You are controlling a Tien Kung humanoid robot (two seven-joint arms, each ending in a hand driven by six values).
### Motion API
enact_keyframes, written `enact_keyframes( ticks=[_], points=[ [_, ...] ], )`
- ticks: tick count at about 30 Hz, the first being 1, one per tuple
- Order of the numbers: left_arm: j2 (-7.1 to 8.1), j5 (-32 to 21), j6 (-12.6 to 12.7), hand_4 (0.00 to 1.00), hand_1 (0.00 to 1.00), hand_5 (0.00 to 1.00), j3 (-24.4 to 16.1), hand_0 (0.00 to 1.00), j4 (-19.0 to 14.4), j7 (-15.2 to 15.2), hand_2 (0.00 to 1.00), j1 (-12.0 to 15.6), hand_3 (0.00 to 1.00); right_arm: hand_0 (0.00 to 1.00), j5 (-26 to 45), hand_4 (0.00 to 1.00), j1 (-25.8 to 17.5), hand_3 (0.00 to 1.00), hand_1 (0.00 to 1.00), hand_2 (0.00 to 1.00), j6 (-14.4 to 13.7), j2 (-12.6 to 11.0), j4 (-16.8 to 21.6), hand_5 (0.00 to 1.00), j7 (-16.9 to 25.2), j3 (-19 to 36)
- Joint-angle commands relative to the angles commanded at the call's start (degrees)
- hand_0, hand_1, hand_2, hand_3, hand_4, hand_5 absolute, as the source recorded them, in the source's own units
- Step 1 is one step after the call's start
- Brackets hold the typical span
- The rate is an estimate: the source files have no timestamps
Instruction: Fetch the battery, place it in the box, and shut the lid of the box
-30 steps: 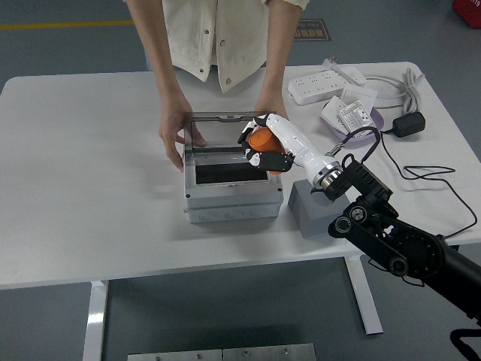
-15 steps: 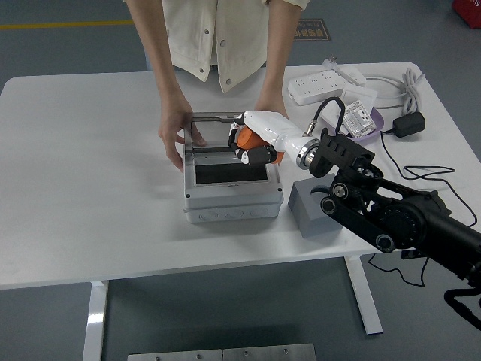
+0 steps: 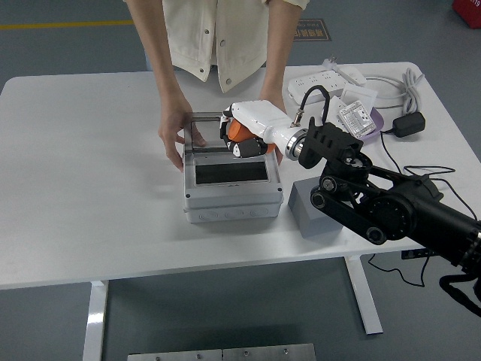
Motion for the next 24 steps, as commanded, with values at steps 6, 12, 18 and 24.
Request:
enact_keyframes(
  ticks=[6,12,18,24],
  points=[
    [0.17,-0.31,-0.05,0.236,0.744,0.043,0.42,0.629,0.00,0.00,0.570,-0.35,0.529,0.261,1.09,0.002,-0.06,0.221,0.249,0.222,-1.23,0.32,-0.12,0.002,0.45,0.03],
    [0.21,-1.48,-0.03,0.235,0.744,0.041,1.61,0.629,0.00,-0.09,0.571,-0.88,0.529,0.264,2.50,0.002,-0.13,0.224,0.261,0.232,-2.60,0.84,-0.20,0.002,0.94,-0.47],
    [0.33,-2.59,0.00,0.235,0.744,0.042,2.74,0.630,0.00,-0.23,0.570,-1.19,0.529,0.269,3.40,0.002,-0.62,0.225,0.280,0.259,-2.75,1.49,-0.02,0.002,1.01,-1.48],
    [0.42,-3.67,0.02,0.234,0.744,0.042,3.86,0.628,0.00,-0.40,0.570,-1.45,0.529,0.274,4.01,0.024,-1.10,0.301,0.307,0.305,-3.28,2.09,-0.08,0.002,1.45,-2.12]
  ],
)
